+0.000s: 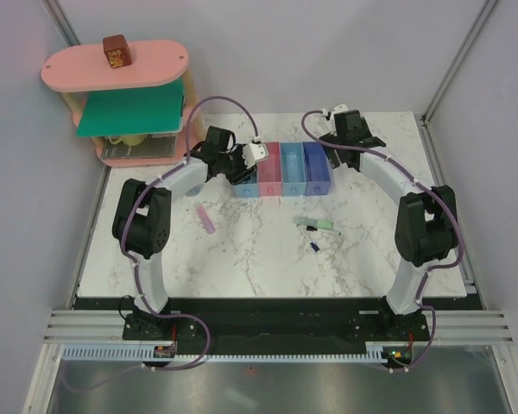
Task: Sort the stationery into containers
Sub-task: Place the stationery in the storage box, then pick up the stationery from the center of the board.
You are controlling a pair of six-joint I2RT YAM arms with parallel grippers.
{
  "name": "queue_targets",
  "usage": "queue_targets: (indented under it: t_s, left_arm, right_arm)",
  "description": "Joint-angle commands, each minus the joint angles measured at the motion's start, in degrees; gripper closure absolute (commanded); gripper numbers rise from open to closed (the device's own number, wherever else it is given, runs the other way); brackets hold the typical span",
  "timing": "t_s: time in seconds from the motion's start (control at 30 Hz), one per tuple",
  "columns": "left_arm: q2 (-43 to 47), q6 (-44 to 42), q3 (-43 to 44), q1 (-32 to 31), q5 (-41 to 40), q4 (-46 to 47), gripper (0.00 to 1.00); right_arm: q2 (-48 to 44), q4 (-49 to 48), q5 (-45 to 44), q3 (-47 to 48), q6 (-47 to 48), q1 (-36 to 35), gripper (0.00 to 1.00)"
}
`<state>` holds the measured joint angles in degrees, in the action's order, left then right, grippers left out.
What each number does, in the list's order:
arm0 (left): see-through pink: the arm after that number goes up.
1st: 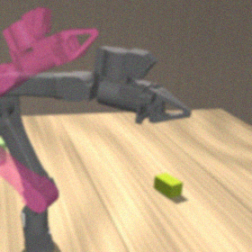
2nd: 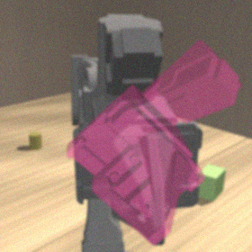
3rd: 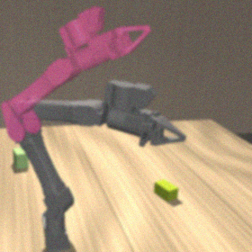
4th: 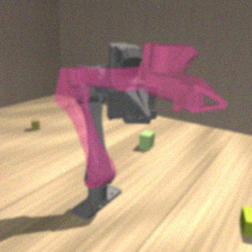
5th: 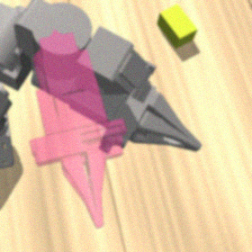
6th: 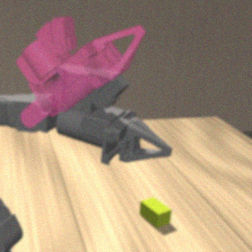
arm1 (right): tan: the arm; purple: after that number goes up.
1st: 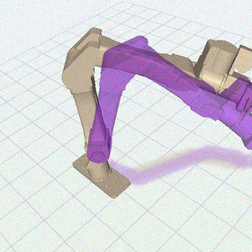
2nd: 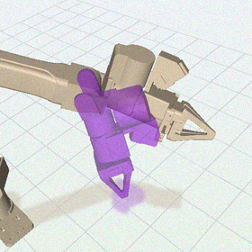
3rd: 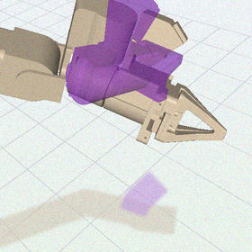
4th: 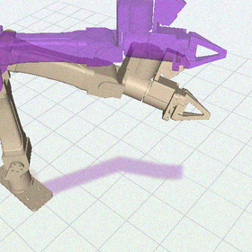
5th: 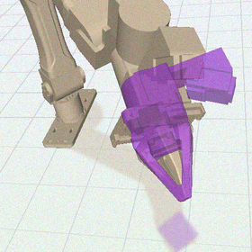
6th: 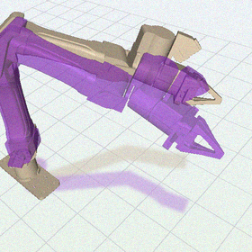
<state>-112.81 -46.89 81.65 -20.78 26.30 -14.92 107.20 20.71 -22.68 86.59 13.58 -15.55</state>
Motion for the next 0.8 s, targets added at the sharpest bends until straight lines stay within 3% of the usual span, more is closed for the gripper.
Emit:
queue_targets:
  t_s: [0.0, 0.17, 0.37, 0.5, 0.57, 0.67, 0.7, 0.77]
  left_arm:
    - [3.56, 5.05, 4.65, 0.03, -5.72, 0.95, 0.49]
    - [9.35, 8.74, 6.59, 0.03, -11.0, -3.0, 0.48]
    - [16.83, 10.24, -1.65, 2.31, -20.05, -6.0, 0.43]
    - [18.42, 12.26, -5.7, 5.99, -23.49, -8.1, 0.34]
    - [17.81, 14.8, -6.06, 7.41, -23.75, -9.51, 0.18]
    - [16.23, 17.18, -5.8, 9.52, -24.9, -10.05, 0.17]
    - [15.79, 17.53, -5.54, 10.57, -24.99, -10.13, 0.01]
    - [14.12, 18.76, -5.18, 11.45, -25.77, -9.87, 0.0]
  right_arm:
    - [-7.34, 4.94, 5.08, -4.22, 5.91, -0.01, 0.06]
    - [-15.17, 11.18, 9.4, -9.32, 11.37, -0.09, 0.05]
    - [-24.04, 14.44, 11.41, -15.3, 13.84, -0.09, 0.03]
    - [-26.86, 17.78, 13.53, -16.01, 13.58, -0.09, 0.02]
    - [-27.65, 18.31, 13.62, -16.27, 13.4, -0.09, 0.02]
    - [-29.06, 18.93, 13.71, -16.54, 13.31, -0.09, 0.02]
    - [-29.58, 19.28, 13.89, -16.45, 13.31, -0.09, 0.02]
    - [-29.94, 19.54, 13.89, -17.06, 13.14, -0.18, 0.02]
